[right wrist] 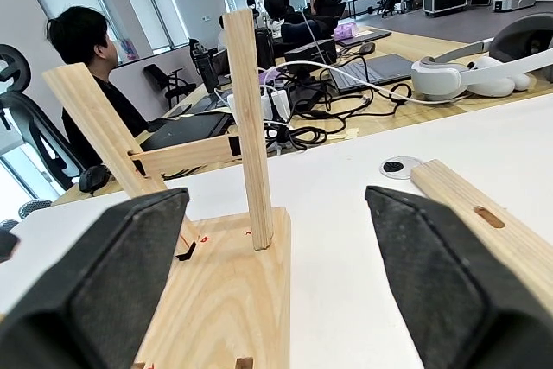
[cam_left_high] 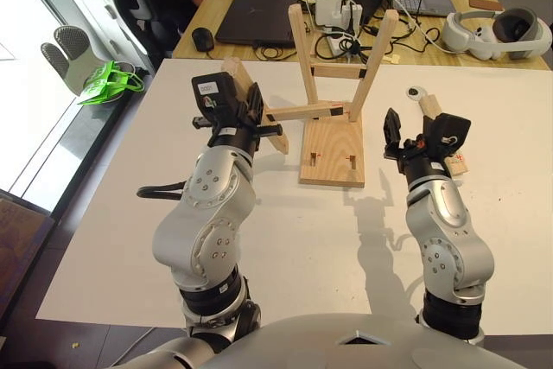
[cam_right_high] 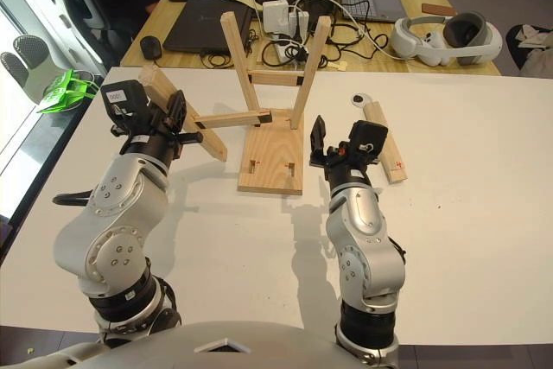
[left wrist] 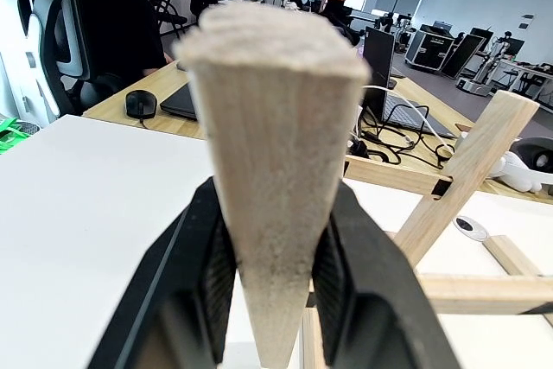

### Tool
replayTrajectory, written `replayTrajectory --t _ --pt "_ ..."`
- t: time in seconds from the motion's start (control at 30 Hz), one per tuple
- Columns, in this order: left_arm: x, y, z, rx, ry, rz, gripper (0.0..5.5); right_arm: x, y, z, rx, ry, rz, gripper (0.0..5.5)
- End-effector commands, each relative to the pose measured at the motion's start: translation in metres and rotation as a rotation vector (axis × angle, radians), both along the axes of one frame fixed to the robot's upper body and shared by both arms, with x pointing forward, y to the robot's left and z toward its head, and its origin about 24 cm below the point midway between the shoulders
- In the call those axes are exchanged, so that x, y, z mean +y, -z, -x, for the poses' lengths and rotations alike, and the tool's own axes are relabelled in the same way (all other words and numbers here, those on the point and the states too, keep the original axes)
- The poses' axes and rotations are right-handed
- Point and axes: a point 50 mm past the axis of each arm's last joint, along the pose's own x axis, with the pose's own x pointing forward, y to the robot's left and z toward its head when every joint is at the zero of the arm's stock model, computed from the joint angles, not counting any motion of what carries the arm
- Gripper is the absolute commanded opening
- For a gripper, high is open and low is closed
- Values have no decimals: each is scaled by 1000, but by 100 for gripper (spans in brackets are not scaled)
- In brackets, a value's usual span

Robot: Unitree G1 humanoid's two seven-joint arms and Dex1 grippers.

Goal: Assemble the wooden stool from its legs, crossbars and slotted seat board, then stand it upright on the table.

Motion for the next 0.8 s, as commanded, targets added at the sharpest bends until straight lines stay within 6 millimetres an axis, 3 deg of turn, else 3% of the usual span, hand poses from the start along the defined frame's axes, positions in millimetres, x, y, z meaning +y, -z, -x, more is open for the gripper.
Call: replayTrajectory --t 0.03,0.8 --pt "-5 2 1 13 11 43 104 4 3 1 26 7 -21 379" --pt "-6 -2 -1 -1 12 48 104 7 6 2 46 3 -14 379"
